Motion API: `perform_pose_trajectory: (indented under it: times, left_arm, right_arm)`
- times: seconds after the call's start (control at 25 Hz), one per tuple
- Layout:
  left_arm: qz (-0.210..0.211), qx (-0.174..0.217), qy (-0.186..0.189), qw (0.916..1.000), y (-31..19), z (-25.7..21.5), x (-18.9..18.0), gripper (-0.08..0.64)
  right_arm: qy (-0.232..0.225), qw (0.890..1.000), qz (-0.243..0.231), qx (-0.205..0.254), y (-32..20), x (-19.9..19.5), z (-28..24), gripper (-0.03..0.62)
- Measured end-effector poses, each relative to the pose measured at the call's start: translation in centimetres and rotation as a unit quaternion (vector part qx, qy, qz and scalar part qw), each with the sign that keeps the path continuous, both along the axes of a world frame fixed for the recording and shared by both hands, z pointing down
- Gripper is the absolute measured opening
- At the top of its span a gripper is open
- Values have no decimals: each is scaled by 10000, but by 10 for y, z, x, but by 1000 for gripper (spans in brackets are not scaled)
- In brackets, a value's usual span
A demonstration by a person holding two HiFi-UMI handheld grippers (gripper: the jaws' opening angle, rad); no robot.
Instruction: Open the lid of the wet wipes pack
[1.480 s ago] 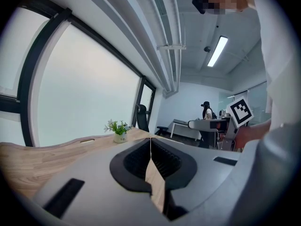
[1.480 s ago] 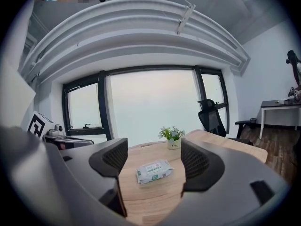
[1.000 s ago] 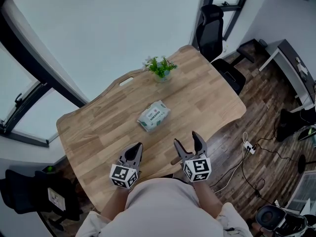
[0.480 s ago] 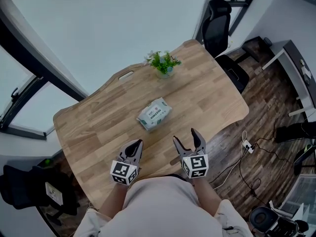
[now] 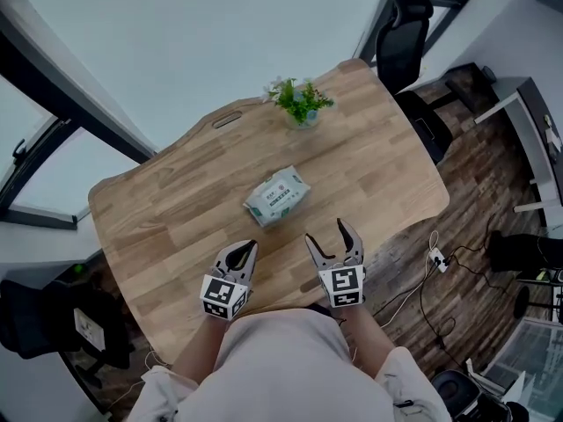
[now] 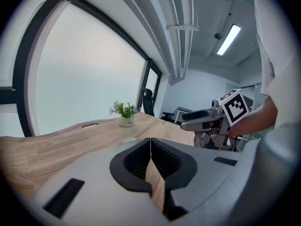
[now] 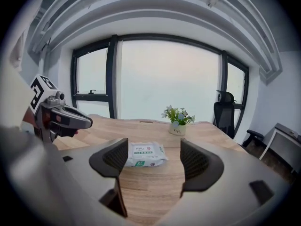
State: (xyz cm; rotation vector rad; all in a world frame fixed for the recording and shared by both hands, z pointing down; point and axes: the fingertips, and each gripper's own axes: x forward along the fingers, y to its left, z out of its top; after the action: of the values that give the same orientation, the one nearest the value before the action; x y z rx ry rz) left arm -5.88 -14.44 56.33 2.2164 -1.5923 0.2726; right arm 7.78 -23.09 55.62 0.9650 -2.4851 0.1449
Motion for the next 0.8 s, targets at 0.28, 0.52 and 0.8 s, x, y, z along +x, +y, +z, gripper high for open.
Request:
perform_pose_trajectory:
  times: [0.28, 0.52, 0.8]
  left_arm:
    - [22, -206, -13, 9998, -15, 22, -1, 21]
    - [5, -330, 26, 9995, -28, 37, -2, 21]
    - [-59, -466, 54, 9989, -41, 56, -4, 21]
  right_arm:
    - [568, 9972, -403, 268, -19, -13, 20, 331]
    - [973, 9912, -753, 478, -33, -27, 35, 330]
    - [1350, 9815, -1187, 655, -43, -46, 55, 330]
